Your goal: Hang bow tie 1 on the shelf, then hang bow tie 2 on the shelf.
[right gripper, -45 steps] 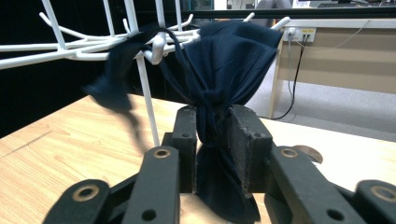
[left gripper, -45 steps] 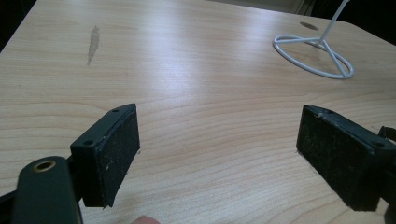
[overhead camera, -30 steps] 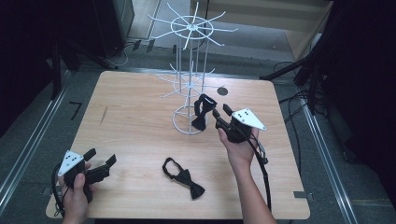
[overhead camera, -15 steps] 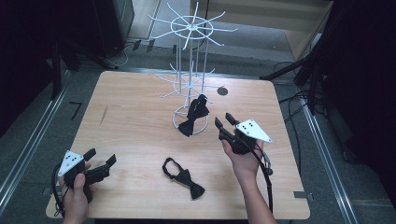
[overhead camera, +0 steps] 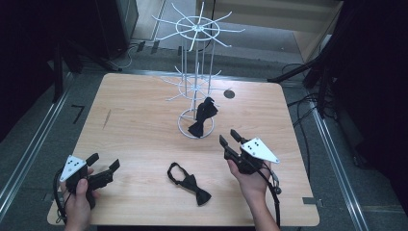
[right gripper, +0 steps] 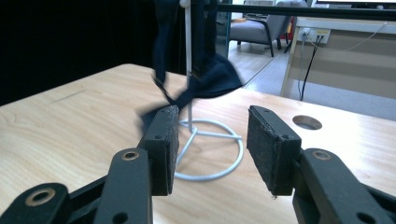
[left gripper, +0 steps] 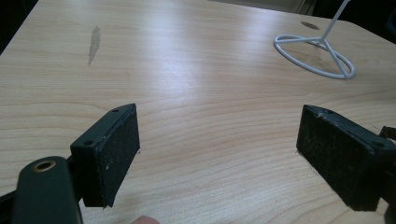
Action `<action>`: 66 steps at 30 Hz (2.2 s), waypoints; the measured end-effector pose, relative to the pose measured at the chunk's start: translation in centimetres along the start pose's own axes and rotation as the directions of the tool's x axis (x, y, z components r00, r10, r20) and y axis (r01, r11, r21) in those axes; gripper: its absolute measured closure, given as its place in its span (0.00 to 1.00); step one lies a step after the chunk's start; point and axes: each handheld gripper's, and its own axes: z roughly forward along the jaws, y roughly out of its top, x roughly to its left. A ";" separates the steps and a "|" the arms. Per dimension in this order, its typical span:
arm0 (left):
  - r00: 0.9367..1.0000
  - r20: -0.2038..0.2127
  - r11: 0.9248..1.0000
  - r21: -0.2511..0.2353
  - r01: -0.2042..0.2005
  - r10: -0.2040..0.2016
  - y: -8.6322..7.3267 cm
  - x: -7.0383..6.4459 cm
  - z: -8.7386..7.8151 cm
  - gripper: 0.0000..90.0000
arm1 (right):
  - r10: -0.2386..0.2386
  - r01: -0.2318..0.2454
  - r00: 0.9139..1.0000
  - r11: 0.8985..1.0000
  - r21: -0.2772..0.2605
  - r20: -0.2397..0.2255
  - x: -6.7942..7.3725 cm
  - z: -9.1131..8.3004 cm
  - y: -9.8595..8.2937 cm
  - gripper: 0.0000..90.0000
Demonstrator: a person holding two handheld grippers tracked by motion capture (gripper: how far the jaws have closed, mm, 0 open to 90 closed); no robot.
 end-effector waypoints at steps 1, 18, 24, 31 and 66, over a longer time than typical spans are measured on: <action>1.000 0.000 1.000 -0.001 0.001 -0.001 0.0 0.0 0.0 0.16 | 0.001 -0.001 1.000 1.000 0.000 -0.005 0.1 -0.1 -0.2 0.62; 1.000 0.002 1.000 -0.003 0.000 0.000 0.0 0.0 -0.1 0.16 | -0.009 0.013 0.996 0.999 0.042 -0.086 3.1 -3.4 -2.7 0.61; 1.000 0.002 1.000 -0.001 0.001 -0.001 0.0 0.0 0.0 0.16 | -0.009 0.017 0.994 0.997 0.069 -0.113 4.1 -4.1 -3.5 0.61; 1.000 0.001 1.000 -0.001 0.002 -0.002 0.0 0.0 0.0 0.16 | -0.013 0.026 0.990 0.995 0.098 -0.138 4.7 -4.0 -4.0 0.62; 1.000 0.003 1.000 0.004 0.000 0.000 0.0 0.0 0.0 0.16 | 0.057 0.044 0.960 0.937 0.345 -0.275 7.7 -2.2 -6.8 0.63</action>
